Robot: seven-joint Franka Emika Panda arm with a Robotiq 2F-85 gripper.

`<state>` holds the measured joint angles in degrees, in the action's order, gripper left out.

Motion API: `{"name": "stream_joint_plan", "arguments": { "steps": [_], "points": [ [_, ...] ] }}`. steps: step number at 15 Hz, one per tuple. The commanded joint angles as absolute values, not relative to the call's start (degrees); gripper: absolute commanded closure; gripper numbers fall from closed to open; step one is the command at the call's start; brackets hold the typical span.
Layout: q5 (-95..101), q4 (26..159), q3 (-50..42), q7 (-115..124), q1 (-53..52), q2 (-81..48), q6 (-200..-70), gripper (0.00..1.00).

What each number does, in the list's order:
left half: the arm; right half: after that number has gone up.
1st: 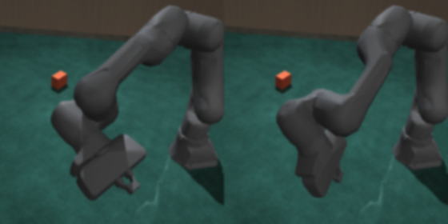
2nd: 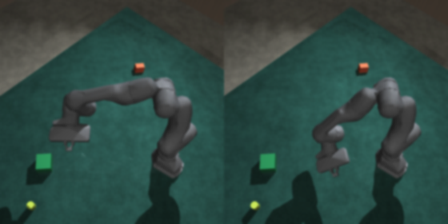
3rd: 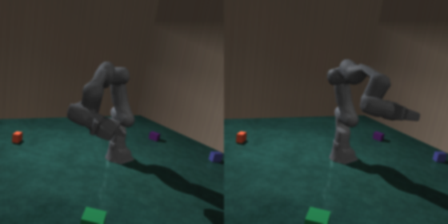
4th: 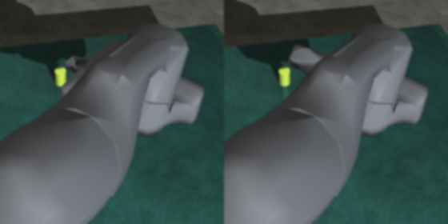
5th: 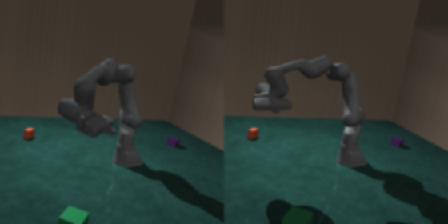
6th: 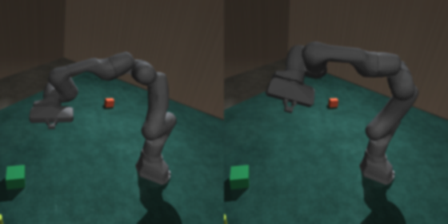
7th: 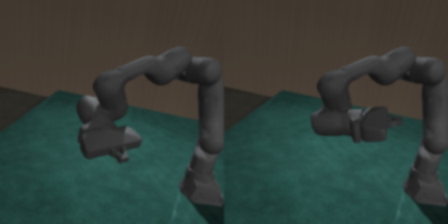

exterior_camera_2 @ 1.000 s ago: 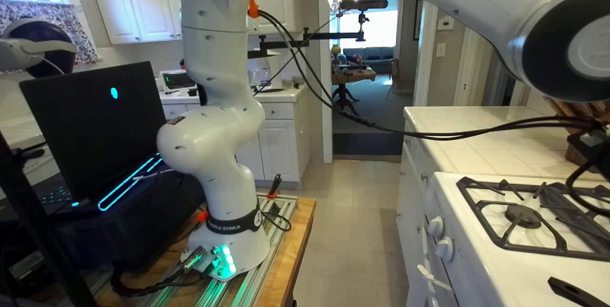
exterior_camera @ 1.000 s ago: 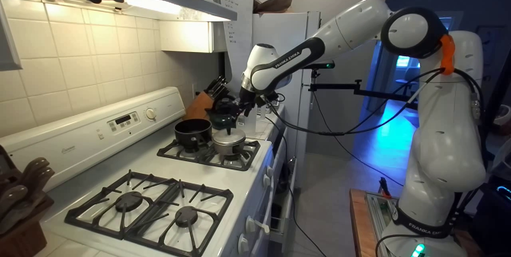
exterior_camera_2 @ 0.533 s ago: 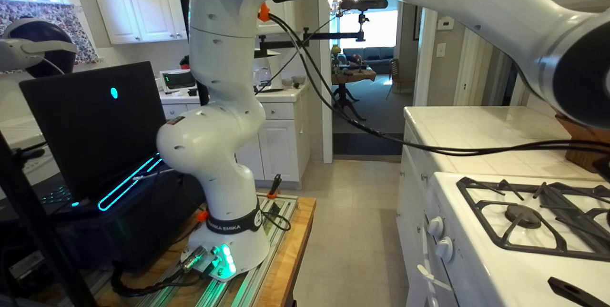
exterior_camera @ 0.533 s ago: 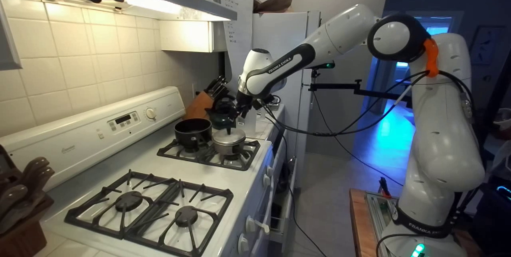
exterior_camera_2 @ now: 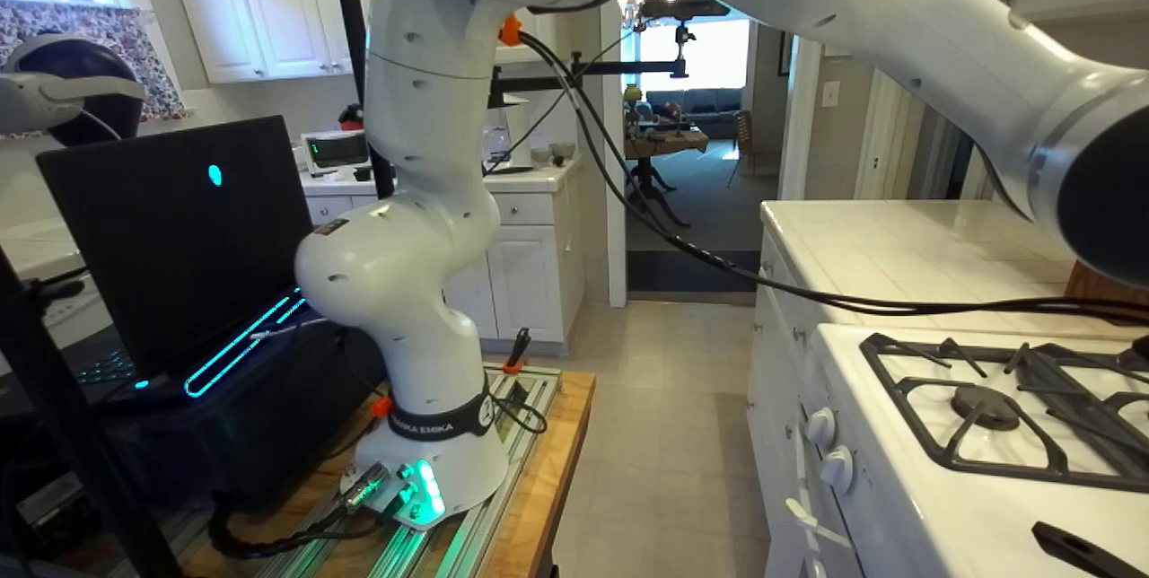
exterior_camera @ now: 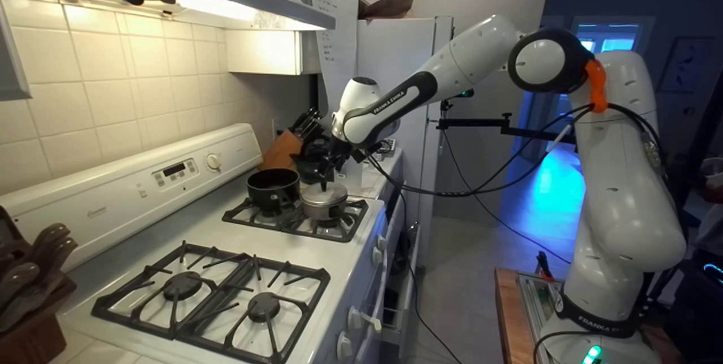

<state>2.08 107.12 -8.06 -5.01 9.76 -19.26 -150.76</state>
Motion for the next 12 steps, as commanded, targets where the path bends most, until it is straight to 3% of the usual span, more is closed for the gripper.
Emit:
{"name": "stream_joint_plan", "arguments": {
  "steps": [1,12],
  "points": [
    [0.3,105.3,-6.7,-7.3,11.0,-21.4,-152.9,0.00],
    [0.5,105.0,-5.4,-8.4,11.6,-24.2,-157.9,0.05]
  ]
}}
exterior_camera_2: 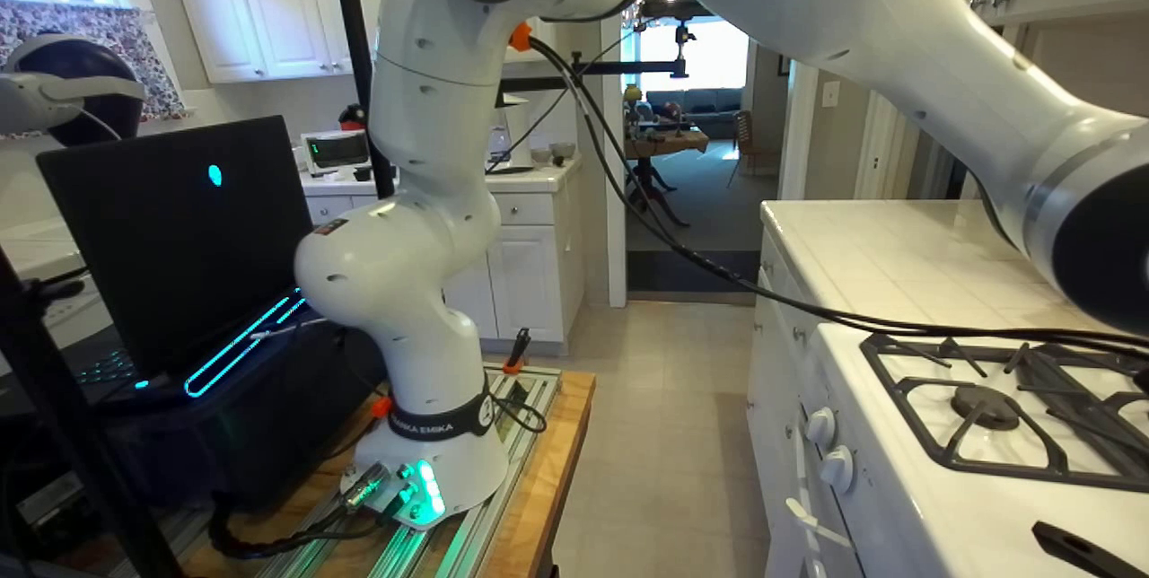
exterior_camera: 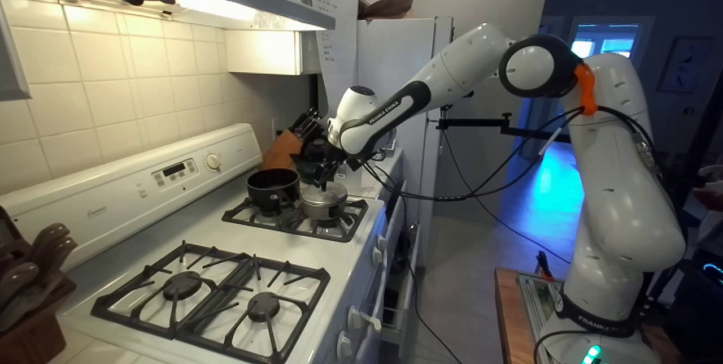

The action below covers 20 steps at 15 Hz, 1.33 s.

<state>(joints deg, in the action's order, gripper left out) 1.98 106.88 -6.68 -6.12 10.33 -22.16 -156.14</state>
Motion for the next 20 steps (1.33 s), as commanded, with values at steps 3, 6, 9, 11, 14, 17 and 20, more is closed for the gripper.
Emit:
{"name": "stream_joint_plan", "arguments": {
  "steps": [3,6,9,11,14,17,20],
  "points": [
    [0.3,104.8,-5.1,-8.6,11.9,-24.8,-159.1,0.01],
    [0.2,104.2,-4.6,-8.8,12.4,-25.6,-159.8,0.13],
    [0.3,104.0,-4.4,-8.9,12.7,-26.0,-160.5,0.39],
    [0.3,103.8,-4.2,-8.9,12.8,-26.2,-160.7,0.44],
    [0.4,103.7,-4.0,-8.9,12.9,-26.3,-160.6,0.43],
    [0.5,103.6,-4.2,-8.6,12.8,-26.3,-160.3,0.41],
    [0.7,103.5,-4.4,-8.3,12.6,-26.3,-159.9,0.50]
  ]
}}
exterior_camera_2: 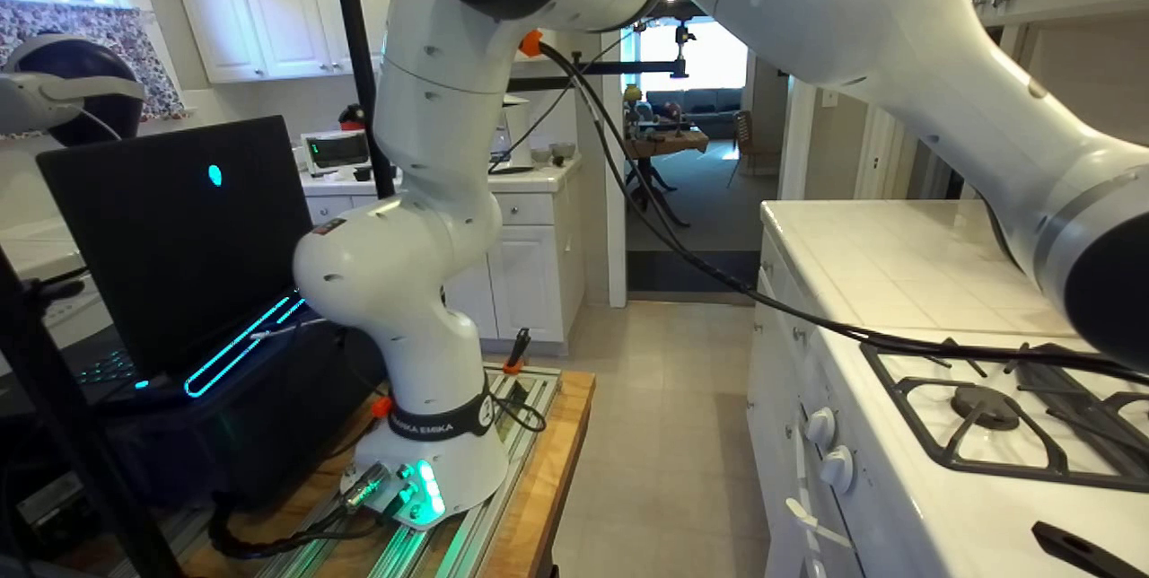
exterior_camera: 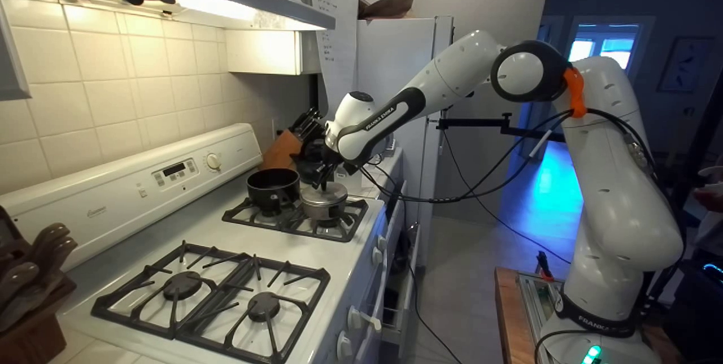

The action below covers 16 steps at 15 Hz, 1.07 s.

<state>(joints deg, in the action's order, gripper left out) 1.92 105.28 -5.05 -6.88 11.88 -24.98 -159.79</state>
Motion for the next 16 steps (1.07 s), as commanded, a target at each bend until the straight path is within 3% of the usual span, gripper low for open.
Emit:
{"name": "stream_joint_plan", "arguments": {
  "steps": [1,3,5,6,7,13,14,16],
  "points": [
    [0.7,103.5,-4.4,-8.2,12.6,-26.3,-159.8,0.59],
    [0.6,103.4,-4.4,-8.0,12.5,-26.2,-159.4,0.78],
    [0.6,103.4,-4.5,-7.8,12.4,-26.1,-158.9,0.80],
    [0.7,103.4,-4.6,-7.7,12.4,-26.1,-158.9,0.69],
    [0.7,103.4,-4.6,-7.7,12.4,-26.2,-158.8,0.49],
    [1.6,103.2,-5.6,-6.5,11.6,-26.0,-157.4,0.08],
    [1.6,103.1,-5.7,-6.4,11.6,-25.9,-156.6,0.03],
    [2.1,102.7,-6.2,-5.9,11.2,-25.9,-154.7,0.20]
  ]
}}
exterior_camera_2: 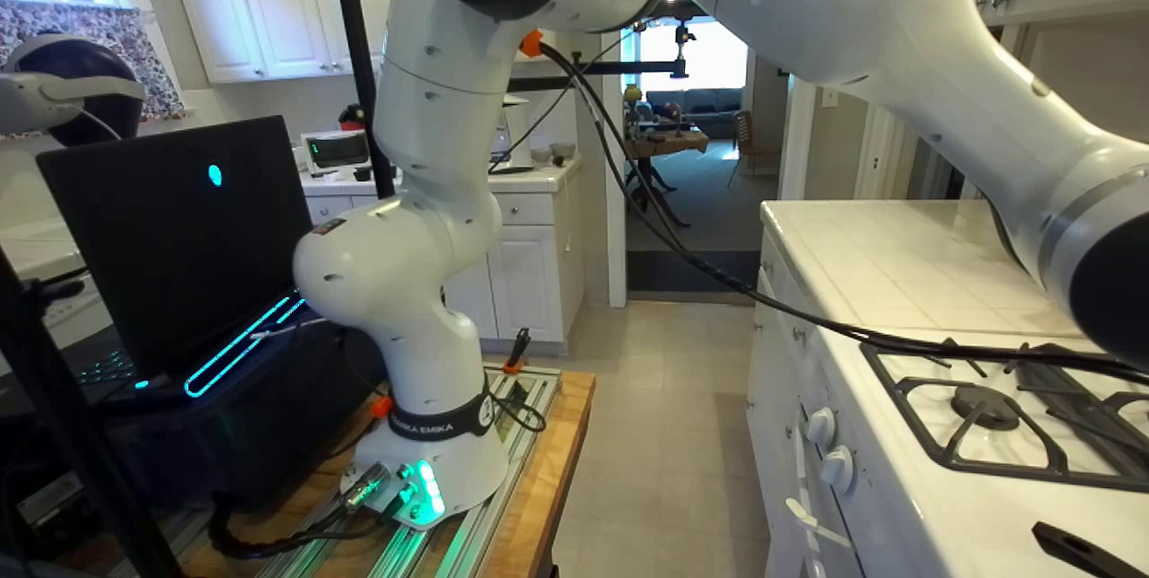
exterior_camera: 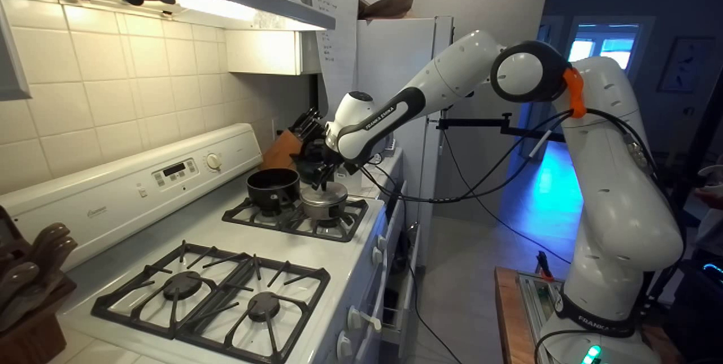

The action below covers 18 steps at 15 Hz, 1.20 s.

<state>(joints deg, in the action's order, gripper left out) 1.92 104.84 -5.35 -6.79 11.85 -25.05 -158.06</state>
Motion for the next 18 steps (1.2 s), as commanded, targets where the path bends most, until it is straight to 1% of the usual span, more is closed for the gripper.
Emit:
{"name": "stream_joint_plan", "arguments": {
  "steps": [1,3,5,10,11,18],
  "points": [
    [2.0,102.5,-6.2,-5.9,11.2,-25.9,-154.0,0.24],
    [2.0,102.2,-6.3,-5.9,11.2,-25.9,-152.7,0.40],
    [2.2,101.9,-6.5,-5.9,11.1,-26.0,-152.0,0.63],
    [2.1,102.0,-6.2,-6.5,11.3,-26.2,-153.1,0.99],
    [2.0,101.9,-6.2,-6.6,11.3,-26.3,-153.1,0.94],
    [2.6,102.7,-6.3,-6.3,10.7,-24.9,-153.3,0.94]
  ]
}}
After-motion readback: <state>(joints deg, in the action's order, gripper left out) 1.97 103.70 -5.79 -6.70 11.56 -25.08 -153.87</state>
